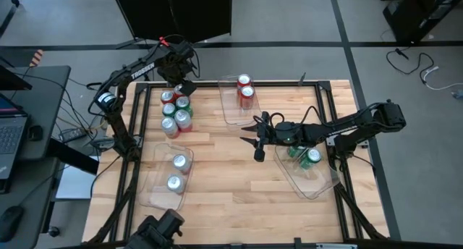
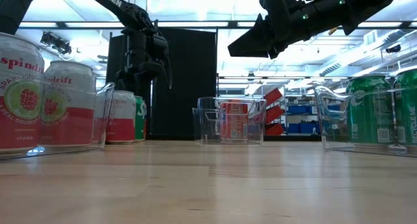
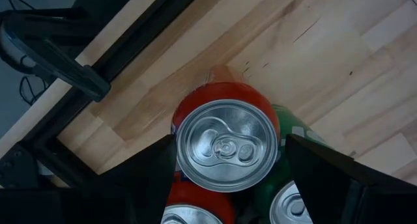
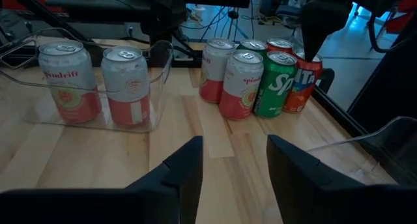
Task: Sort soda cans
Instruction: Put the orange soda can into the top transparent bin
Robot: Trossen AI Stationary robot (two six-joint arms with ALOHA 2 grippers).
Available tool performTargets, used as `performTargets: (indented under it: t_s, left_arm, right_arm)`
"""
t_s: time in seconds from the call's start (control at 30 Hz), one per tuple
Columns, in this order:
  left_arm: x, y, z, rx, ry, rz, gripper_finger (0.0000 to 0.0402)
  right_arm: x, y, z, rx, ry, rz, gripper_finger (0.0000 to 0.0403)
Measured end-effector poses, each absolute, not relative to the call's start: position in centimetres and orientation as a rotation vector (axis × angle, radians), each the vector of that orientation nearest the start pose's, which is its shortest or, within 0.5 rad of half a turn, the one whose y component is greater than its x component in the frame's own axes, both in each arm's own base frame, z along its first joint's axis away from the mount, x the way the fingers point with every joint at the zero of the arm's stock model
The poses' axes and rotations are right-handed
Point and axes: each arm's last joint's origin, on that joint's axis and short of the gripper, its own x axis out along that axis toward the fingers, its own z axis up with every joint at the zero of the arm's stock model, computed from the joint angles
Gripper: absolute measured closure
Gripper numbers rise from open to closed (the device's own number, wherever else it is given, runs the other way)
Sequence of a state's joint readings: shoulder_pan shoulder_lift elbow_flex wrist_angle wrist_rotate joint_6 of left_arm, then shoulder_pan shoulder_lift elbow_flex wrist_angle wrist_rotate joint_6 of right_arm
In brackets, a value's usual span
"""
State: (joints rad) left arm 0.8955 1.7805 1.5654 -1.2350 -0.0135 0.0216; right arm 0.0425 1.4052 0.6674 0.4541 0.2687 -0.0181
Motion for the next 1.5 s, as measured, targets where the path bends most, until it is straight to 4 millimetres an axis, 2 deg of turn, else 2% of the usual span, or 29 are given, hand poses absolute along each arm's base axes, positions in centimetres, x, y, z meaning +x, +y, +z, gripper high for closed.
performTargets:
  t_s: [0.37,0.87,1.2,1.4,1.5]
  left_arm:
    - [21.7,25.8,27.2,-0.543,1.407,0.654,0.0095]
    - [21.8,25.6,27.2,-0.489,1.451,0.697,0.0082]
    - [22.5,26.7,25.0,-0.512,1.491,0.660,0.0082]
    - [22.7,26.7,24.9,-0.469,1.502,0.642,0.0090]
    - [23.0,26.5,25.0,-0.427,1.514,0.623,0.0109]
  right_arm:
    - [29.0,0.5,21.7,-0.062,0.283,-0.222,0.0214]
    - [29.0,0.5,21.7,-0.062,0.283,-0.222,0.0173]
    - [29.0,0.5,21.6,-0.063,0.290,-0.221,0.0165]
    - [29.0,0.5,21.6,-0.064,0.291,-0.221,0.0168]
    - [29.0,0.5,21.6,-0.063,0.291,-0.221,0.0176]
